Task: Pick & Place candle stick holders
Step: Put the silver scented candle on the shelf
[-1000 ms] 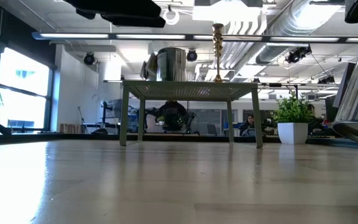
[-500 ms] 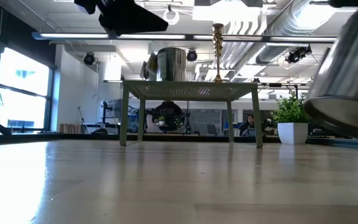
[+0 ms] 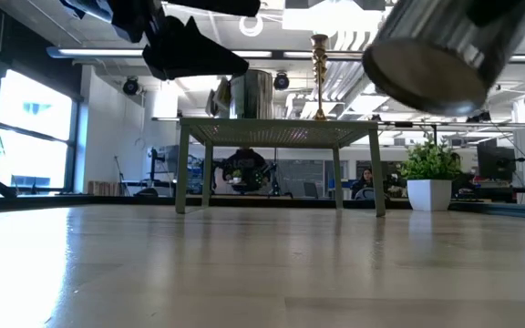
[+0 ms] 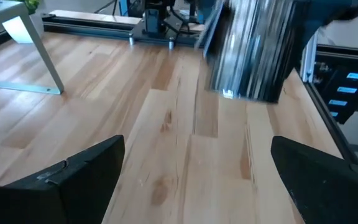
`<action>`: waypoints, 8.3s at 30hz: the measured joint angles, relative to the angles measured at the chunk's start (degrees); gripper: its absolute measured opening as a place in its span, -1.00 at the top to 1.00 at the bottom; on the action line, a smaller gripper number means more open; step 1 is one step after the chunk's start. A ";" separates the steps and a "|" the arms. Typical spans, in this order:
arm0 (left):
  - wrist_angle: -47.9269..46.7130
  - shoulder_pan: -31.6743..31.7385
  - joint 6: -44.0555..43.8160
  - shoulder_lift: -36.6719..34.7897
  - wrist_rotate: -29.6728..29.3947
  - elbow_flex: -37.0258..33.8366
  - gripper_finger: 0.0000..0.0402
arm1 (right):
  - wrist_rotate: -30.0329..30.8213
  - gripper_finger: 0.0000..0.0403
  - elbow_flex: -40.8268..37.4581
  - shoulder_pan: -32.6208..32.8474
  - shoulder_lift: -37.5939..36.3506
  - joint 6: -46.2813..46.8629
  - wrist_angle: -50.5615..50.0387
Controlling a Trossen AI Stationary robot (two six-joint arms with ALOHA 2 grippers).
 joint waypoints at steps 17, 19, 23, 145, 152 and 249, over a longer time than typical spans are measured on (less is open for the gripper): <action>1.83 5.58 1.16 0.00 17.75 0.00 -0.97 | -5.87 -0.70 13.33 -5.16 4.47 -1.44 -15.35; 3.71 6.16 3.54 -0.02 17.90 0.00 -0.97 | -6.24 -0.70 15.09 -5.55 6.37 -3.16 -15.25; 3.92 6.45 7.28 -0.04 17.73 0.00 -0.97 | -6.78 -0.70 19.52 -6.06 9.31 -6.24 -15.12; -26.20 0.97 9.92 -8.09 -3.31 21.79 -0.77 | 38.08 -0.94 12.66 27.17 2.73 -28.36 15.20; -39.45 0.70 5.68 -13.00 -19.35 21.79 -0.77 | 37.90 -0.94 7.64 27.99 2.73 -28.77 23.54; -60.44 21.67 -17.59 -19.41 -28.96 7.41 -0.77 | 23.10 -0.94 6.26 22.64 9.18 -28.36 40.44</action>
